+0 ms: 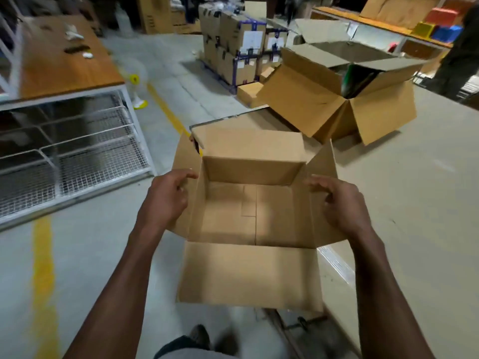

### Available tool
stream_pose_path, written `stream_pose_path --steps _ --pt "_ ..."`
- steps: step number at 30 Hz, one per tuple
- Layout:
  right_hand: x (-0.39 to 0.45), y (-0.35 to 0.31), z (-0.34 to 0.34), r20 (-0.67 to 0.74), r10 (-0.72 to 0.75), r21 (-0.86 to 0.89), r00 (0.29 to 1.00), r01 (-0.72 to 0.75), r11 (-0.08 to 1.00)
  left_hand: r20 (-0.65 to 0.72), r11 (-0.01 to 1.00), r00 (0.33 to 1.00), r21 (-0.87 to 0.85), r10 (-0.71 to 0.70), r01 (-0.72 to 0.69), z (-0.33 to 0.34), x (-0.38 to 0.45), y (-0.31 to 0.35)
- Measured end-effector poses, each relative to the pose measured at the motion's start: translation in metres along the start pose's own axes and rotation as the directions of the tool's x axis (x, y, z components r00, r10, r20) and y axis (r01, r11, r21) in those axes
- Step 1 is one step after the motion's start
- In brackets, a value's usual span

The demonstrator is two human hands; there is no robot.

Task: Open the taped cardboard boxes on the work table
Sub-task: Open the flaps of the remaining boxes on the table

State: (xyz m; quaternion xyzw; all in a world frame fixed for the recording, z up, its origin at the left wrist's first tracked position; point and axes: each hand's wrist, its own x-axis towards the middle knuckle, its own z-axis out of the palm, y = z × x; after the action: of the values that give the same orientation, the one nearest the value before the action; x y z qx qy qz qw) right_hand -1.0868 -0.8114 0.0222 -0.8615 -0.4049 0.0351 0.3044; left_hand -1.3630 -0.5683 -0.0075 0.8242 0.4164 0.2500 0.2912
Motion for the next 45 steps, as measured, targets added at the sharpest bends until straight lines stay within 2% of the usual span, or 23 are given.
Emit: stream_pose_path --steps 5,13,23,26,30,38,45 --pt "0.069 -0.072 0.070 0.015 -0.063 0.042 0.998 0.062 0.997 -0.057 0.998 0.998 0.052 -0.015 0.018 -0.050 0.067 -0.062" --pt "0.168 -0.162 0.144 0.021 -0.116 0.077 0.993 0.114 0.990 -0.135 0.997 0.990 0.069 -0.028 0.037 -0.118 0.156 -0.131" --pt "0.322 -0.215 0.220 0.007 -0.144 0.047 0.990 0.143 0.989 -0.163 0.995 0.987 0.098 0.004 0.013 -0.133 0.323 -0.194" --pt "0.379 -0.226 0.240 0.010 -0.117 0.052 0.993 0.116 0.992 -0.151 0.996 0.988 0.089 -0.005 0.019 -0.138 0.385 -0.211" --pt "0.454 -0.242 0.266 -0.012 -0.150 0.054 0.989 0.150 0.987 -0.126 0.997 0.992 0.073 -0.008 0.018 -0.148 0.470 -0.231" --pt "0.578 -0.264 0.316 -0.028 -0.058 0.050 0.998 0.059 0.997 -0.071 1.000 0.997 0.030 -0.001 0.003 -0.142 0.625 -0.266" --pt "0.677 -0.272 0.355 -0.078 0.071 0.084 0.994 -0.064 0.994 0.064 0.983 0.981 -0.008 0.183 -0.183 -0.118 0.791 -0.294"
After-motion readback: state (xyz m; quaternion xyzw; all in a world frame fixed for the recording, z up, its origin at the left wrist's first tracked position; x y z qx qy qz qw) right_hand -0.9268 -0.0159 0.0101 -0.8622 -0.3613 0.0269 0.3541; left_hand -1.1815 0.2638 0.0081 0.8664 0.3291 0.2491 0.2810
